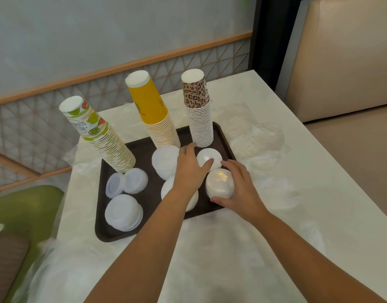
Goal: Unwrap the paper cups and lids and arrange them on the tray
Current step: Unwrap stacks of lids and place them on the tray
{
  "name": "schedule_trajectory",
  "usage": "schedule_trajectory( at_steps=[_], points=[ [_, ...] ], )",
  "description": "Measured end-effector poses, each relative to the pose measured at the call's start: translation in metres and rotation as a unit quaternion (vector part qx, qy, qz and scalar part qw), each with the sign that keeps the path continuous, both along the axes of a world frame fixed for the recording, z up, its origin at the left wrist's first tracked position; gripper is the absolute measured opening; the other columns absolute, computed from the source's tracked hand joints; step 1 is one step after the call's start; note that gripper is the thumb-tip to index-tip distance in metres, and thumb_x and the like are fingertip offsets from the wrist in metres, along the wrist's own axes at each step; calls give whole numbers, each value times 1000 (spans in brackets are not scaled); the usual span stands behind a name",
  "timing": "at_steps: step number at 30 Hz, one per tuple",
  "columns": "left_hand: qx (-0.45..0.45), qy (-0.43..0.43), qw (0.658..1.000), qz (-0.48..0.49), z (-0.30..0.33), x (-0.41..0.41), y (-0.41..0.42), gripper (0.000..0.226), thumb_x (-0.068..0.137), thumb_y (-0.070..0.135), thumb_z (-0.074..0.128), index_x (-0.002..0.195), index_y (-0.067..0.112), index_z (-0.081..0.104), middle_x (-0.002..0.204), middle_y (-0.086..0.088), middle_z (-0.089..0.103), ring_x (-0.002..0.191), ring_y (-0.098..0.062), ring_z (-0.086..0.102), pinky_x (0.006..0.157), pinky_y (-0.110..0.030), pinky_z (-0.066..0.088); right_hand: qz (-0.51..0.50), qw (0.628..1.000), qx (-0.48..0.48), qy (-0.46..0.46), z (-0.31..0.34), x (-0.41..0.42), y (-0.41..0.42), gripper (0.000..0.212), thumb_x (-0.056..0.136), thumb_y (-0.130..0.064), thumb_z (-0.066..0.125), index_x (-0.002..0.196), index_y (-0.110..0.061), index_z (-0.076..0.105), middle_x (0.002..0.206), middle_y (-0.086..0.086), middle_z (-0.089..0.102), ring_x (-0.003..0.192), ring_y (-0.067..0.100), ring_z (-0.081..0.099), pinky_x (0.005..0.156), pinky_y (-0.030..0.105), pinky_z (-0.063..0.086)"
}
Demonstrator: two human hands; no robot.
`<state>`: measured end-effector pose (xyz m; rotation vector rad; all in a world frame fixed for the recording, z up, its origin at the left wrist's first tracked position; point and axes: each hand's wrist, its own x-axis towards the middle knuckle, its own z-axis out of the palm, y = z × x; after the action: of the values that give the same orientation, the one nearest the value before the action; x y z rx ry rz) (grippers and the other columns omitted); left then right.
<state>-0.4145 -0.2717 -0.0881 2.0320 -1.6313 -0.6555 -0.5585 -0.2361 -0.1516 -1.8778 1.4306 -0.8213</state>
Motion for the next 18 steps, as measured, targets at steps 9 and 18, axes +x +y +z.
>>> schedule_trajectory(
  at_steps=[9,18],
  points=[
    [-99,-21,994,50,25,69,104,54,87,27,65,136,18,42,142,-5,44,128,-21,43,106,-35,37,-1,995,-101,-5,32,57,46,67,67,-34,83,126,-20,55,138,2,47,127,18,41,105,34,35],
    [-101,-142,978,116,4,164,198,50,80,29,71,125,19,53,131,-3,52,122,-28,46,104,-57,32,117,987,-101,-32,29,147,113,51,73,-41,69,120,-21,60,132,0,49,122,15,46,104,23,31]
  ],
)
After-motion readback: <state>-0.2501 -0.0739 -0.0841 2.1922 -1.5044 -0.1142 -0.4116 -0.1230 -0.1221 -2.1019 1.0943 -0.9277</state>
